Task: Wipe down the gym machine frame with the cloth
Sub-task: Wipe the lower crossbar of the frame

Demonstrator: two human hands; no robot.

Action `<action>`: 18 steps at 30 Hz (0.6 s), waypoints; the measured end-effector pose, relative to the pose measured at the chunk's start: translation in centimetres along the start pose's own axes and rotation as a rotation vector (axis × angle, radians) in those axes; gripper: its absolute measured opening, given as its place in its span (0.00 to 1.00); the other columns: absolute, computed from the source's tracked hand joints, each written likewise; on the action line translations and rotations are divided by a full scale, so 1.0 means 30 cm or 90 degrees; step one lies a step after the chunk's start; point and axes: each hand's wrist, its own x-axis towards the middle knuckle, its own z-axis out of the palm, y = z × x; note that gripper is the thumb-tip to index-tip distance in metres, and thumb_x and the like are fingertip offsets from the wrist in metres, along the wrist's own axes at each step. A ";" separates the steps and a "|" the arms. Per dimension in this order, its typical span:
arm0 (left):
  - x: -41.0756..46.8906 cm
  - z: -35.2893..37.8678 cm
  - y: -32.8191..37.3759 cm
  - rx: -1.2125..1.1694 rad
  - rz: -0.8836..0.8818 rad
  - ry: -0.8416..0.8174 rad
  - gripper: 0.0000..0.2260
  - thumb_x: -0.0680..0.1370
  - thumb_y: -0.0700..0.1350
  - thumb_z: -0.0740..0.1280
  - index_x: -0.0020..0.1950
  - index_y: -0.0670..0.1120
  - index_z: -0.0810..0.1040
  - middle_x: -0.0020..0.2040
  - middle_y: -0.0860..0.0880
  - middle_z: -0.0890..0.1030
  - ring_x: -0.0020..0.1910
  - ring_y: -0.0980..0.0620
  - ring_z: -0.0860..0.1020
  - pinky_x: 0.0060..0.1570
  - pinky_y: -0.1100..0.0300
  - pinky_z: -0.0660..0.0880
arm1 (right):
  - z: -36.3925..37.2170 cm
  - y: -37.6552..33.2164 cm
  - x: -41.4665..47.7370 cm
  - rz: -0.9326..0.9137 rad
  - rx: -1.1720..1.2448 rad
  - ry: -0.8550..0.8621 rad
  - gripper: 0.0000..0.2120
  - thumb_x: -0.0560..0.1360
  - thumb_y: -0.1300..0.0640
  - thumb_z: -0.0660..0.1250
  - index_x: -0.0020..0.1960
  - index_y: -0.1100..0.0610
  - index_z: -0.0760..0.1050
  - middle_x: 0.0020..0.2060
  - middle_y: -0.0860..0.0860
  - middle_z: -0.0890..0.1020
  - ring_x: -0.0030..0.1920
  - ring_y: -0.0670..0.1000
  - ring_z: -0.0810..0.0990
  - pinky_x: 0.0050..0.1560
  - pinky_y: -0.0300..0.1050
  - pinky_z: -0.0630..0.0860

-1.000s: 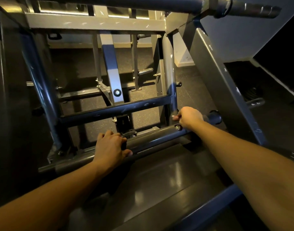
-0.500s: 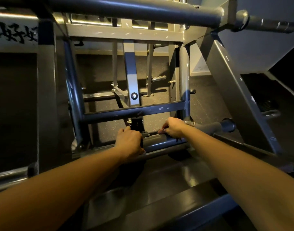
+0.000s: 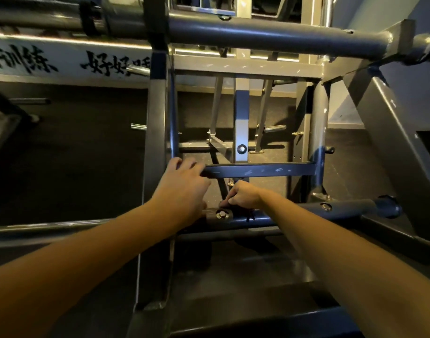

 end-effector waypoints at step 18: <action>-0.359 0.083 -0.198 -0.214 -0.107 0.222 0.31 0.81 0.66 0.56 0.81 0.54 0.62 0.81 0.55 0.61 0.81 0.55 0.53 0.78 0.52 0.48 | 0.276 -0.329 -0.156 -0.120 -0.047 -0.031 0.06 0.81 0.62 0.65 0.53 0.54 0.79 0.50 0.50 0.81 0.55 0.48 0.79 0.58 0.46 0.75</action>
